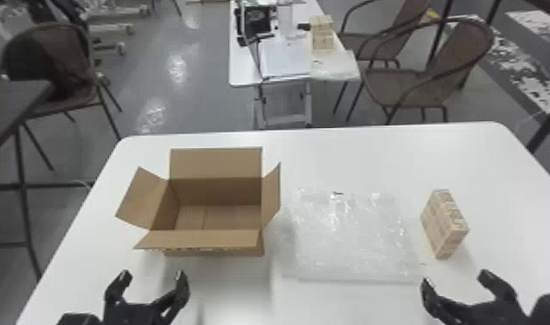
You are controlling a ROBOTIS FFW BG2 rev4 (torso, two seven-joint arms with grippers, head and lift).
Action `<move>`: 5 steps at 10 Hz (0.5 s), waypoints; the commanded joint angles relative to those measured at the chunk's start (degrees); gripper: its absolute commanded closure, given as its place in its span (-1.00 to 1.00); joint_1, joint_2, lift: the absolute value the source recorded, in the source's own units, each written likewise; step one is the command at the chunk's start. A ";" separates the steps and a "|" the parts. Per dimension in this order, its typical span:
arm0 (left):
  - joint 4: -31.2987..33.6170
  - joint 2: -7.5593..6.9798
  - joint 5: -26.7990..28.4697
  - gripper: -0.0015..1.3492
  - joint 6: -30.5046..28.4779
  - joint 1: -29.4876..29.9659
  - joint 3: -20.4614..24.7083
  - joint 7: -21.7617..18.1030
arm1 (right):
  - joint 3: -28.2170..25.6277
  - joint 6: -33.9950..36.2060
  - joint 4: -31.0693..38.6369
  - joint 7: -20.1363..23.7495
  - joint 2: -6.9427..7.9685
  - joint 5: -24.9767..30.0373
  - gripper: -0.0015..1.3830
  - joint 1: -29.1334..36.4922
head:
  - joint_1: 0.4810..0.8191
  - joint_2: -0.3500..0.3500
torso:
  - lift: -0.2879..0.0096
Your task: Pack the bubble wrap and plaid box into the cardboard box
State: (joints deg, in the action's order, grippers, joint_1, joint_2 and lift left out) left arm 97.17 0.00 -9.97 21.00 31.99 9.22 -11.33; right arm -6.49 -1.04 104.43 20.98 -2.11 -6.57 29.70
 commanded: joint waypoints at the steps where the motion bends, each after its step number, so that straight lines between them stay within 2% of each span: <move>1: 0.12 0.15 -1.64 -0.77 -0.43 0.00 1.50 -0.09 | 0.07 0.08 -0.10 0.11 0.00 -0.11 -0.82 0.00 | 0.27 0.28 | 0.34; 2: 0.30 0.15 -2.51 -0.77 -0.52 -0.53 3.08 -0.45 | 0.07 0.25 -0.19 0.20 0.00 -0.20 -0.82 0.00 | 0.27 0.31 | 0.34; 5: 1.35 0.15 -4.27 -0.77 -2.98 -3.69 9.76 -5.02 | 0.07 0.43 -0.45 0.47 0.00 -0.46 -0.82 -0.09 | 0.27 0.49 | 0.34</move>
State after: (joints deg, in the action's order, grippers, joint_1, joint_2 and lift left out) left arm 98.05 0.00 -14.10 18.89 28.99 17.35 -16.16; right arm -6.42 -0.62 104.08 21.40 -2.11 -6.96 29.63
